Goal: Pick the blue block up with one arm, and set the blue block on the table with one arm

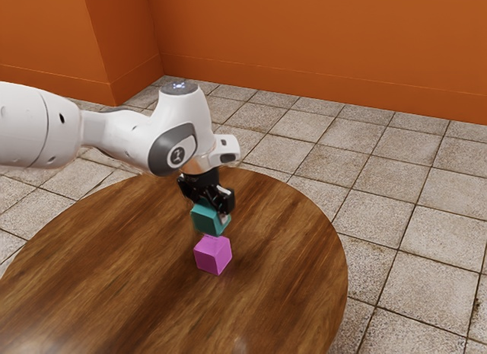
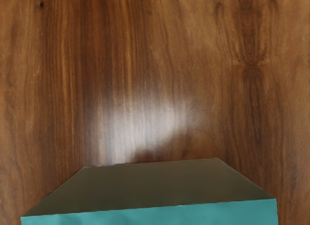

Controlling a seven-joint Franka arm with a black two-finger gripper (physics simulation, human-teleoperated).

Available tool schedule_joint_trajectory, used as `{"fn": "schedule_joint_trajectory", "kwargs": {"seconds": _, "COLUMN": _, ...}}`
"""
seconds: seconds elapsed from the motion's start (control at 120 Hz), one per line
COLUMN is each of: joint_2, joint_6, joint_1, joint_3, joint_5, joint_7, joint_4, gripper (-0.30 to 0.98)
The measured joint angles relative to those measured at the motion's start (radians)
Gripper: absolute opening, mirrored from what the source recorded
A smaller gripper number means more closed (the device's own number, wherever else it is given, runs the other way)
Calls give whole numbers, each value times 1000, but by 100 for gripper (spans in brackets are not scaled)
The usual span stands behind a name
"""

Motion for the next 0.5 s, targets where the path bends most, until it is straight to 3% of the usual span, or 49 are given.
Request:
{"fn": "schedule_joint_trajectory", "kwargs": {"seconds": 0.117, "joint_2": 189, "joint_6": -28, "joint_1": 92, "joint_3": -38, "joint_5": 11, "joint_7": -2, "joint_4": 299, "gripper": 39}}
{"fn": "schedule_joint_trajectory", "kwargs": {"seconds": 0.192, "joint_2": 299, "joint_6": -49, "joint_1": 147, "joint_3": -80, "joint_5": 8, "joint_7": -3, "joint_4": 411, "gripper": 39}}
{"fn": "schedule_joint_trajectory", "kwargs": {"seconds": 0.342, "joint_2": 388, "joint_6": -72, "joint_1": 175, "joint_3": -106, "joint_5": -14, "joint_7": -5, "joint_4": 459, "gripper": 37}}
{"fn": "schedule_joint_trajectory", "kwargs": {"seconds": 0.5, "joint_2": 394, "joint_6": -82, "joint_1": 174, "joint_3": -107, "joint_5": -31, "joint_7": -4, "joint_4": 461, "gripper": 52}}
